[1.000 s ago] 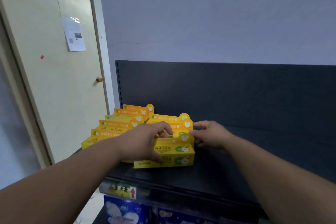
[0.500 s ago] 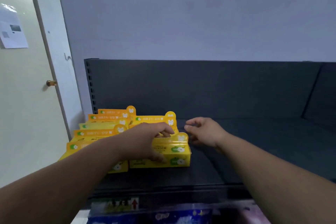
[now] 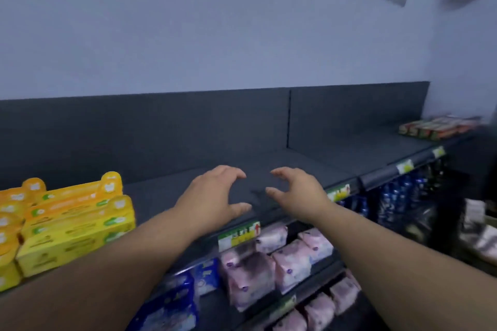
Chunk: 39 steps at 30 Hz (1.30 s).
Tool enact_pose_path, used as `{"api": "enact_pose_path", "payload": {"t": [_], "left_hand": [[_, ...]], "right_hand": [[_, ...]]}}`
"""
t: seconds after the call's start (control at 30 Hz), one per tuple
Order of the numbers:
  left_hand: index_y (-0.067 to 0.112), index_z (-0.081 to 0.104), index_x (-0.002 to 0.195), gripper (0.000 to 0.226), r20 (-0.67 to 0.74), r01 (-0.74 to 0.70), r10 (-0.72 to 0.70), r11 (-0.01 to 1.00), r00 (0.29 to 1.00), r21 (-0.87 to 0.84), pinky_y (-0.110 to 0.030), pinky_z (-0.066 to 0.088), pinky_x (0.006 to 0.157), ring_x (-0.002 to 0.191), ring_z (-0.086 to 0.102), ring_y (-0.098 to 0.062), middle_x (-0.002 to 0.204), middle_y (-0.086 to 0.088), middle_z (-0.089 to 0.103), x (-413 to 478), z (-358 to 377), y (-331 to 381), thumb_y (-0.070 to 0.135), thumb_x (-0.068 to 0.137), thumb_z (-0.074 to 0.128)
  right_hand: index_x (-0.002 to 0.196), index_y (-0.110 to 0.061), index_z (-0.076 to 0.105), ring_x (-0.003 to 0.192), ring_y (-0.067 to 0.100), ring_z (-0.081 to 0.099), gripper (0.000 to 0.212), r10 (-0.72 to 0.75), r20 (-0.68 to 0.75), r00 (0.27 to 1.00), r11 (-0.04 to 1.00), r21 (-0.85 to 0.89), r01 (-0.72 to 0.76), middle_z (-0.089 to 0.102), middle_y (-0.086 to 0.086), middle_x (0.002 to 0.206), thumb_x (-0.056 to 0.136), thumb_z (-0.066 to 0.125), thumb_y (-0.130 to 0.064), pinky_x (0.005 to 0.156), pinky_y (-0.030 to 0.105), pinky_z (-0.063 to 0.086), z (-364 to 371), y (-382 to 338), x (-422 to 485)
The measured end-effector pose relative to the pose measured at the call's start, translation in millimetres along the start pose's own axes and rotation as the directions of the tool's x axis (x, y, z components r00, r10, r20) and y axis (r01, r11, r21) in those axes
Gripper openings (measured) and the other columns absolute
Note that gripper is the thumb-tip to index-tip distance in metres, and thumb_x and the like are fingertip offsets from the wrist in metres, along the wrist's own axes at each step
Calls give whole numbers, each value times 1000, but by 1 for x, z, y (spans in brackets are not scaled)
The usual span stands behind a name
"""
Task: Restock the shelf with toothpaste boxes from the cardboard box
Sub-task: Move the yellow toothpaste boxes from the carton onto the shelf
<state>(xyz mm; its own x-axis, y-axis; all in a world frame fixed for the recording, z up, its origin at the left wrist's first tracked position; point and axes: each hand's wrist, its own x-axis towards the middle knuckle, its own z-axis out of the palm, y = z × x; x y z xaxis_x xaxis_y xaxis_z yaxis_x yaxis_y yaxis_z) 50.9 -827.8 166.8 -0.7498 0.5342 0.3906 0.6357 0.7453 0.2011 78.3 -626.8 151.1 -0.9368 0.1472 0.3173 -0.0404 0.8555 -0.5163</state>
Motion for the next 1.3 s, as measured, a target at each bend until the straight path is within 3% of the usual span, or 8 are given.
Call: {"api": "enact_pose_path", "payload": {"t": [0.3, 0.63, 1.0, 1.17, 1.3], "left_hand": [[35, 44, 131, 60, 72, -241, 249, 964, 966, -109, -32, 37, 103, 123, 47, -13, 136, 12, 46, 54, 99, 235, 53, 78, 67], [34, 37, 137, 64, 177, -426, 467, 876, 867, -223, -35, 34, 106, 126, 44, -13, 142, 11, 39, 77, 195, 449, 55, 82, 63], [36, 38, 136, 63, 270, -486, 574, 809, 773, -330, -36, 33, 107, 129, 41, -14, 143, 12, 39, 124, 295, 555, 55, 82, 63], [36, 37, 136, 60, 325, -479, 589, 800, 739, -361, -36, 34, 105, 131, 40, -15, 147, 8, 35, 177, 347, 574, 53, 84, 61], [35, 37, 137, 63, 365, -455, 586, 802, 723, -387, -36, 35, 105, 129, 42, -15, 146, 10, 36, 231, 383, 576, 53, 83, 61]], "right_hand": [[139, -34, 44, 124, 21, 50, 56, 269, -145, 952, 943, -163, -291, 47, -3, 141, 89, 58, -54, 105, 41, 41, -154, 192, -120], [138, -35, 46, 126, 21, 48, 55, 536, -294, 791, 771, -210, -601, 50, -3, 139, 87, 58, -53, 104, 41, 41, -269, 352, -258], [139, -39, 42, 125, 20, 47, 59, 756, -315, 573, 554, -158, -817, 45, -4, 141, 85, 59, -56, 107, 46, 38, -297, 456, -312], [138, -38, 44, 122, 19, 50, 61, 817, -317, 481, 468, -124, -875, 46, -4, 140, 84, 61, -57, 104, 44, 42, -305, 505, -287], [138, -36, 45, 122, 20, 51, 61, 839, -305, 450, 426, -146, -893, 46, -2, 142, 84, 61, -58, 103, 42, 42, -310, 546, -248]]}}
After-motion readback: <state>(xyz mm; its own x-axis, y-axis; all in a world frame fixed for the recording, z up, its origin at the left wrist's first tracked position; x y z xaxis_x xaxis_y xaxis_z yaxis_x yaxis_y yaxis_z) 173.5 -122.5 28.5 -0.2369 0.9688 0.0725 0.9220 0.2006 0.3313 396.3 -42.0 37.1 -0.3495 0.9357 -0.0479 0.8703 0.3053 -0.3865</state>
